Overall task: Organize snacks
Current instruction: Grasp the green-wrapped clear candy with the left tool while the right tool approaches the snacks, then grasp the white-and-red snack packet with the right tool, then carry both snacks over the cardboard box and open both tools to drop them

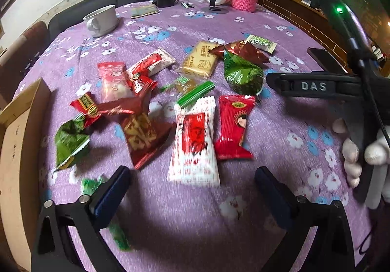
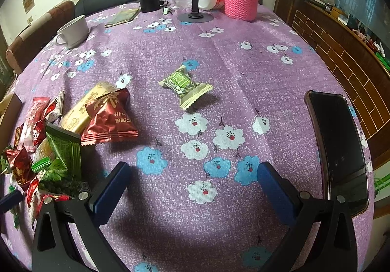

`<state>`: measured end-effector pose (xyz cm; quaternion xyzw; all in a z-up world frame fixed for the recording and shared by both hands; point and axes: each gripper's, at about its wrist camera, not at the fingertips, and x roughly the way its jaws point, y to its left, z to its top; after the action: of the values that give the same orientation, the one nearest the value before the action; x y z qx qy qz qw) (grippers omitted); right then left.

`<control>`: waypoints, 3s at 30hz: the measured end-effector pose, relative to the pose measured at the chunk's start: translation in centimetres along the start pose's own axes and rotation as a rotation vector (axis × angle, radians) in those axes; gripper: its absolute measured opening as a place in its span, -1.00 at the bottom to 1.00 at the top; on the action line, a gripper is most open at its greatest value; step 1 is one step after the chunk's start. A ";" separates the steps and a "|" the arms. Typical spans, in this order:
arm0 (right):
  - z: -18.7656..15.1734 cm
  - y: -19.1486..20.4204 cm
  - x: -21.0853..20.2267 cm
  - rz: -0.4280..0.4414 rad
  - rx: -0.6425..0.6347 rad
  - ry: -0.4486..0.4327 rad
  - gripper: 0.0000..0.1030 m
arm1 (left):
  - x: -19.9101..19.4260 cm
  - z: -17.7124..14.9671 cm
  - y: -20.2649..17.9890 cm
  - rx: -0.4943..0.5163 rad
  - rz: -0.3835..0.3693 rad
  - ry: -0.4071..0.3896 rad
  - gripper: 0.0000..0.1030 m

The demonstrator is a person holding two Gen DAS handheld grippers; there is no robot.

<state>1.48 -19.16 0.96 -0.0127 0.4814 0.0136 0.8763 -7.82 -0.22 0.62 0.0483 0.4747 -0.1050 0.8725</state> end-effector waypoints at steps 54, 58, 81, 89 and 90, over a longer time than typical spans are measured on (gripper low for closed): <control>-5.2 11.8 -7.0 0.470 -0.124 -0.043 -0.22 | -3.0 -3.5 8.0 -0.126 -0.134 -0.043 -0.63; -4.8 13.6 -5.7 0.430 -0.149 -0.011 -0.22 | -3.2 -3.7 8.4 -0.140 -0.144 -0.047 -0.63; -6.4 13.5 -7.6 0.414 -0.124 -0.038 -0.60 | -6.2 -5.1 9.4 -0.195 -0.235 -0.126 -0.64; -6.6 14.0 -10.3 0.484 -0.143 -0.075 -0.60 | -9.8 -5.5 11.0 -0.234 -0.239 -0.198 -0.64; -6.6 14.3 -10.7 0.496 -0.149 -0.078 -0.60 | -10.2 -5.7 11.5 -0.242 -0.231 -0.206 -0.63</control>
<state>-10.32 -5.18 6.31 0.0414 0.4335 0.2638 0.8607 -15.25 13.38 5.86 -0.1225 0.3945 -0.1509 0.8981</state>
